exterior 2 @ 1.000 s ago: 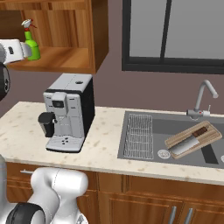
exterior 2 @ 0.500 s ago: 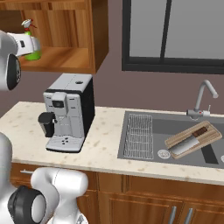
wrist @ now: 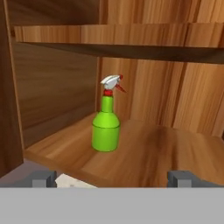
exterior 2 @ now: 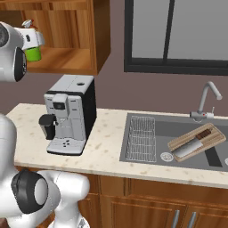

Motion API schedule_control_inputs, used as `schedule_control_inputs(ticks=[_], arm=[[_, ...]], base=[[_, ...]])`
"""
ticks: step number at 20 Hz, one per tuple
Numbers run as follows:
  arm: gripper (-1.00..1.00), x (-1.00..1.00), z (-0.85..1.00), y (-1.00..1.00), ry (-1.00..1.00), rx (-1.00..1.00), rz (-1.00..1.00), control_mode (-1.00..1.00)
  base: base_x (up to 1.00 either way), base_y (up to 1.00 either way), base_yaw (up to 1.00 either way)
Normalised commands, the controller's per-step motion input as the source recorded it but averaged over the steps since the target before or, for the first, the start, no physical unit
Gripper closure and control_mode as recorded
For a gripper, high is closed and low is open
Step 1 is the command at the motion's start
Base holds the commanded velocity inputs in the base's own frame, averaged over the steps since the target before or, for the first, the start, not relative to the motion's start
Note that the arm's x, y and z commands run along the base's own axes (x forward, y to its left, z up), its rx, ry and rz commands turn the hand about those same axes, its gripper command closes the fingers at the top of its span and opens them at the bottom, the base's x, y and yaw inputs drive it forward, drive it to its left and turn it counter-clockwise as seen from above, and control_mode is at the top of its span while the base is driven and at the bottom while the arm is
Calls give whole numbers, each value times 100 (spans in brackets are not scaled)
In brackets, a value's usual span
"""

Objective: Move the cutting board and knife to the sink. Then move spray from the cabinet to the counter.

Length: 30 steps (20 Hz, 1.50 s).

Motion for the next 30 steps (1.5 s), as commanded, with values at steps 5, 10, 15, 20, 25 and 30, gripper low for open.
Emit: schedule_control_inputs(ticks=[5, 10, 15, 20, 25, 30], arm=[[-100, 33, 1, 21, 0, 0, 0, -100], [-100, 38, 0, 8, 0, 0, 0, -100], [-100, 45, 0, 3, 0, 1, 0, -100], [-100, 37, 0, 12, -1, 0, 0, -100], [-100, 32, 0, 17, -1, 0, 0, -100], [-100, 28, 0, 12, 0, 0, 0, -100]], base=[[0, 0, 0], [0, 0, 0], [0, 0, 0], [0, 0, 0], [0, 0, 0], [0, 0, 0]])
